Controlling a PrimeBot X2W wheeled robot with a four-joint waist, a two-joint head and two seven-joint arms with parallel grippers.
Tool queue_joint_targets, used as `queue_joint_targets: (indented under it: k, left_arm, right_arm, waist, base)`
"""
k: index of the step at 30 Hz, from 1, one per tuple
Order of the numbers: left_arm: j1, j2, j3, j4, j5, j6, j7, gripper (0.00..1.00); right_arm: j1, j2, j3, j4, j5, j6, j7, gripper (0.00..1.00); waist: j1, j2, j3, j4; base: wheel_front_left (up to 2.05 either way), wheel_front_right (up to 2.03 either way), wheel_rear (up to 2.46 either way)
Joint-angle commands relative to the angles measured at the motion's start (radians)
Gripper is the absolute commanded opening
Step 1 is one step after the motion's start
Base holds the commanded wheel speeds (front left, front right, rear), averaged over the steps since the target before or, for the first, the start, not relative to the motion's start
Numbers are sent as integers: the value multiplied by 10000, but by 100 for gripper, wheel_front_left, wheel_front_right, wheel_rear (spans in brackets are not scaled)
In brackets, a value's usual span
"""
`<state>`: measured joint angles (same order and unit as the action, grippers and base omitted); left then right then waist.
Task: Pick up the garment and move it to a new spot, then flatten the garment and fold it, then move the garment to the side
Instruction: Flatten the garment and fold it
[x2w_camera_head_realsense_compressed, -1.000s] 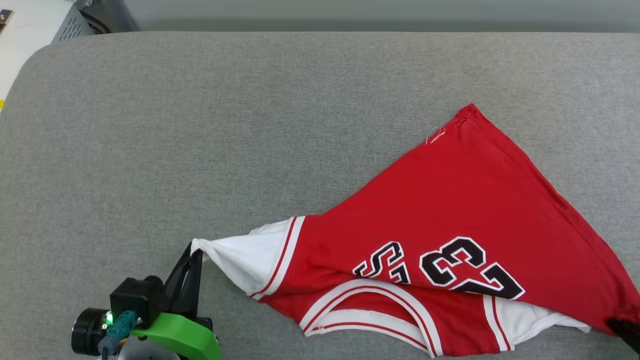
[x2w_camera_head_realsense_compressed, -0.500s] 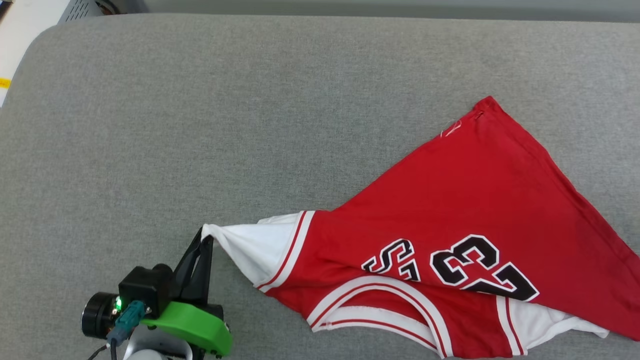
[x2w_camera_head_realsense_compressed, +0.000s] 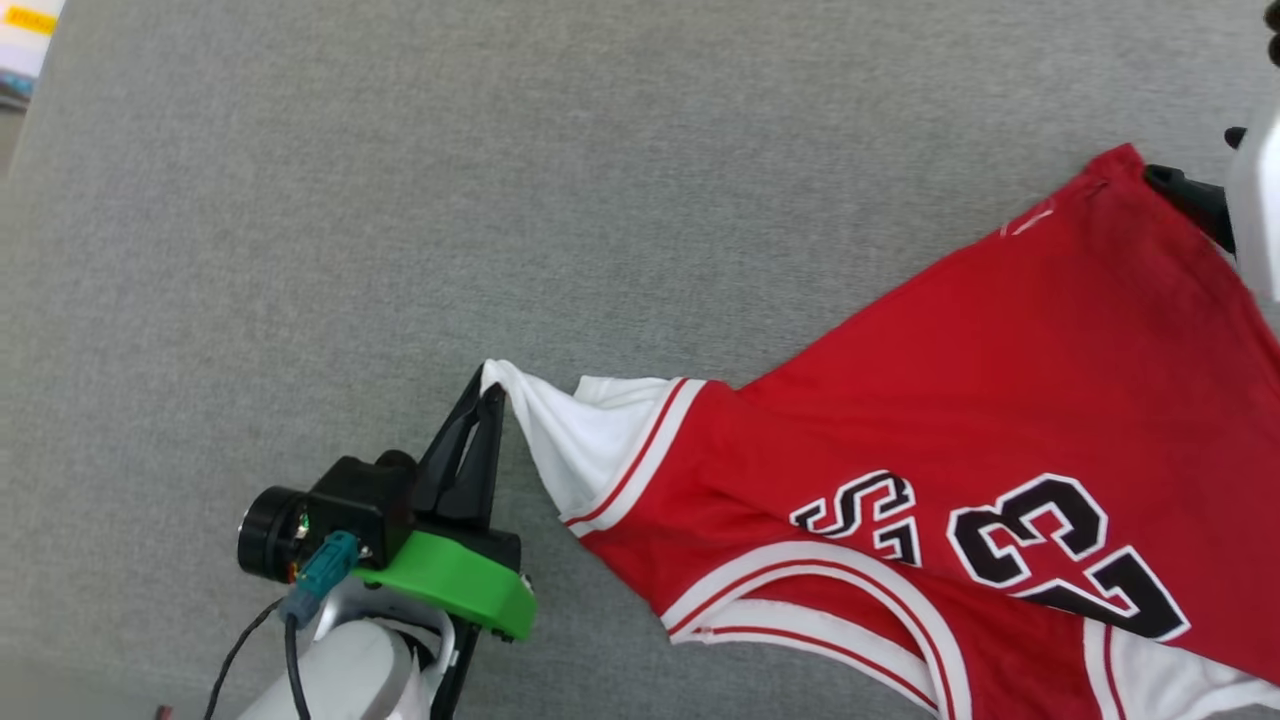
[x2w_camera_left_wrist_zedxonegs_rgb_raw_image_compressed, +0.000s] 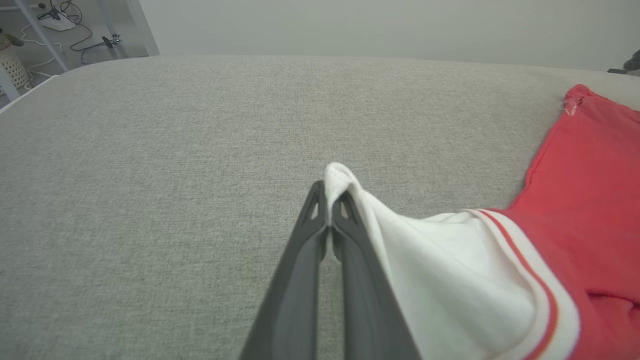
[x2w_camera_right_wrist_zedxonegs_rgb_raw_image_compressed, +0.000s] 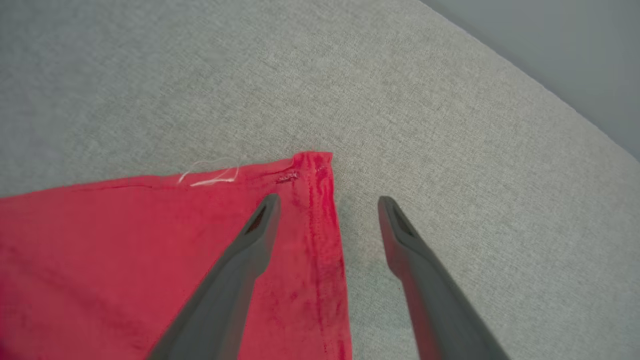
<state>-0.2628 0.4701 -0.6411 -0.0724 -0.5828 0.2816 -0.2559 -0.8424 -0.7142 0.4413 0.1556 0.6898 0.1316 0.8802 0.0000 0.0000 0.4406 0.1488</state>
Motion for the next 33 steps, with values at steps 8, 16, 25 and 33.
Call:
queue_joint_targets:
  k: [8,16,25,33]
  left_arm:
    - [-404,-485,74,394,332,-400,-59,0]
    - [-286,-628,301,820,453,-708,-59,0]
    - [-450,-103,699,891,498,-1267,-49,0]
    - [-1379,394,1365,54,109,-1472,324,0]
  right_arm:
    - [-579,614,1413,2773,-155,-9,-529,100]
    - [-341,487,2365,3433,850,-9,-1659,0]
    - [-731,169,2422,3182,1257,-9,-5310,0]
    - [-399,-318,2215,2445,1595,-9,-7186,0]
  waist:
    - [0,0,802,743]
    - [0,0,337,485]
    - [0,0,-1238,-72]
    - [0,0,-2416,-645]
  base:
    - [0,0,0]
    - [0,0,0]
    - [0,0,0]
    - [0,0,0]
